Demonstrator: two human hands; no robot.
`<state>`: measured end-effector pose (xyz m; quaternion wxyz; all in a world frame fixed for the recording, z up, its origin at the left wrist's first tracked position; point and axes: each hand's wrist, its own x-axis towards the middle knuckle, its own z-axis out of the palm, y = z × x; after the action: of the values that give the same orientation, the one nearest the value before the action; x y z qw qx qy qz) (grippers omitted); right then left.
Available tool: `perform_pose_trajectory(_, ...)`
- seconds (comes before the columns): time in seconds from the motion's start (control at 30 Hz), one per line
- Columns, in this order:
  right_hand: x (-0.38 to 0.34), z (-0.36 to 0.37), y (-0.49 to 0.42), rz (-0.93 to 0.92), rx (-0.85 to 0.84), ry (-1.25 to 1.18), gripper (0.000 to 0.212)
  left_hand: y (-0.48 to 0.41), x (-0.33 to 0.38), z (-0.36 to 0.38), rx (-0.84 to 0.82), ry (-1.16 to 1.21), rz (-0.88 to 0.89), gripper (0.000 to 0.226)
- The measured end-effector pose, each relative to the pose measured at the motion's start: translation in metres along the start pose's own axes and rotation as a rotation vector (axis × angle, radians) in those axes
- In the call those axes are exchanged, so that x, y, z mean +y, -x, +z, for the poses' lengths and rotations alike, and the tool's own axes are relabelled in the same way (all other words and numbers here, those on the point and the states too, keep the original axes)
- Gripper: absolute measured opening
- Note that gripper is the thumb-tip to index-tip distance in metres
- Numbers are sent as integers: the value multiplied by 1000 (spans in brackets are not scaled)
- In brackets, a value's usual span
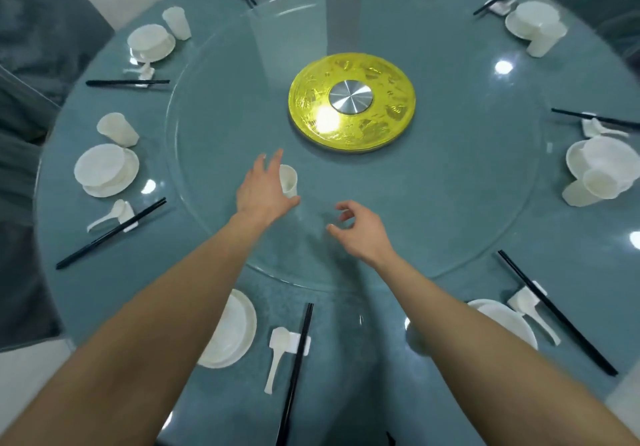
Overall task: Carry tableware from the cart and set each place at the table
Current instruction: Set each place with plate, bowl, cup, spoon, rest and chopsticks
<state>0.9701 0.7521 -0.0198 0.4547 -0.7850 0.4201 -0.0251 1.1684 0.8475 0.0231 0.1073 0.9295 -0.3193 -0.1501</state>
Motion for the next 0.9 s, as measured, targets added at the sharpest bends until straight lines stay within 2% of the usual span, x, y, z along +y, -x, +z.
perform_pose_trajectory(0.13,6,0,-4,18,-16,9,51,-5,2,3,-32,-19,35,80)
perform_pose_trajectory(0.23,5,4,0,15,-28,29,51,4,-6,-3,-4,10,17,72)
perform_pose_trajectory(0.37,-6,18,10,-9,-65,44,48,26,-36,-17,35,46,-51,72)
perform_pose_trajectory(0.53,-31,52,25,-81,-134,44,47,66,-103,-35,73,71,-226,71)
perform_pose_trajectory(0.7,-44,82,37,-118,-206,81,47,108,-163,-29,39,95,-361,71)
perform_pose_trajectory(0.9,-48,94,41,-134,-246,113,47,131,-181,-12,-57,111,-422,74)
